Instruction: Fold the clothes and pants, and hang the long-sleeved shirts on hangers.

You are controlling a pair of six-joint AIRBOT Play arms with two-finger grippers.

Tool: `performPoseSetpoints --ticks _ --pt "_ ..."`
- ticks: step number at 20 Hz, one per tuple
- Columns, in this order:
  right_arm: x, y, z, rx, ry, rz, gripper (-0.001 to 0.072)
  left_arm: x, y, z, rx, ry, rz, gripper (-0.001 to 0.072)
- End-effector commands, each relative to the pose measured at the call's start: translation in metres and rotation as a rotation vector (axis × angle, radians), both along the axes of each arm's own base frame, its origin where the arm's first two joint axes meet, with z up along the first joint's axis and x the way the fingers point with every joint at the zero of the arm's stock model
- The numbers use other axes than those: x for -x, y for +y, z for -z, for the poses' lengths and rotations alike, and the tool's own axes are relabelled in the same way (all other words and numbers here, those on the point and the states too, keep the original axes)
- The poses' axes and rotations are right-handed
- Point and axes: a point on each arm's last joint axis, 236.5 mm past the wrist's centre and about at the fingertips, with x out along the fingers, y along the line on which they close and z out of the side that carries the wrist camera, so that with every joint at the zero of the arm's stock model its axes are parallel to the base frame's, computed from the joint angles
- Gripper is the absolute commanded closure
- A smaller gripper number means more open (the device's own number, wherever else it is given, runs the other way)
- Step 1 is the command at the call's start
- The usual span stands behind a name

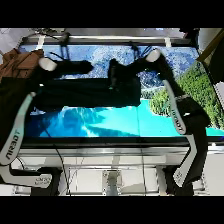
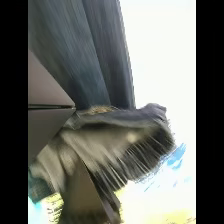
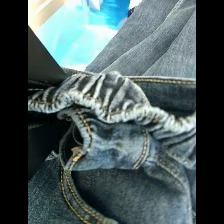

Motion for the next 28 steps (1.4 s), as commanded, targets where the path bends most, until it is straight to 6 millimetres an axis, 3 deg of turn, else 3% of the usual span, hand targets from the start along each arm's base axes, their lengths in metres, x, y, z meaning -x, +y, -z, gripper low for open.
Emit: performPoseSetpoints --ticks 1,2,4,6,11,13,15,18,21,24,28 --pt "0.017 0.056 0.038 0.015 0.024 -0.022 0.065 0.017 0.036 -0.009 -0.012 0.051 0.006 0.0691" --pt "0.025 0.067 0.041 0.005 0.037 -0.041 0.0583 0.021 0.034 -0.005 -0.019 0.065 0.026 0.0691" --pt "0.039 0.071 0.033 0.012 0.055 -0.097 0.0074 0.026 0.032 -0.002 -0.048 0.061 0.063 0.0692" --pt "0.046 0.039 0.029 0.112 0.074 -0.151 0.0036 0.026 0.036 0.001 -0.066 0.062 0.064 0.0691" --pt "0.039 -0.149 0.027 0.529 0.14 -0.07 0.0035 0.027 0.046 0.006 -0.095 0.075 0.059 0.0691" --pt "0.038 -0.193 0.039 0.512 0.221 0.005 0.0036 0.027 0.046 0.006 -0.095 0.075 0.059 0.0691" --pt "0.033 -0.218 0.058 0.404 0.286 0.089 0.0037 0.027 0.045 0.006 -0.094 0.075 0.059 0.0691" --pt "0.03 -0.222 0.068 0.065 0.388 0.177 0.0035 0.027 0.045 0.006 -0.094 0.075 0.059 0.0691" --pt "-0.007 -0.236 0.075 -0.138 0.376 0.314 0.0027 0.027 0.045 0.006 -0.093 0.076 0.059 0.0691" --pt "-0.031 -0.22 0.089 -0.241 0.319 0.318 0.0027 0.027 0.045 0.006 -0.094 0.076 0.059 0.0691" --pt "-0.022 -0.184 0.126 -0.243 0.375 0.258 0.0029 0.027 0.045 0.006 -0.091 0.078 0.057 0.0691"
